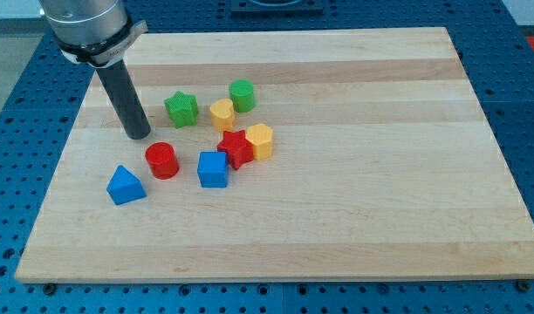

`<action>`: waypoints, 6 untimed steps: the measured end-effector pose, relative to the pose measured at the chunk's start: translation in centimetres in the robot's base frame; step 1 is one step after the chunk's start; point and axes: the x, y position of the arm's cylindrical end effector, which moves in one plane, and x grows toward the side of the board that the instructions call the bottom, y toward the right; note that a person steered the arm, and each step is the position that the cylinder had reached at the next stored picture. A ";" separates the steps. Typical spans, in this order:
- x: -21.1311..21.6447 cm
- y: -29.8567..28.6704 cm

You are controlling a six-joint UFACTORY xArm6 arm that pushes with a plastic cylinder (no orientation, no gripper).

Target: Push the green star towards the yellow heart

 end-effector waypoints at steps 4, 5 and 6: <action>-3.2 1.0; -3.2 2.6; -3.2 4.6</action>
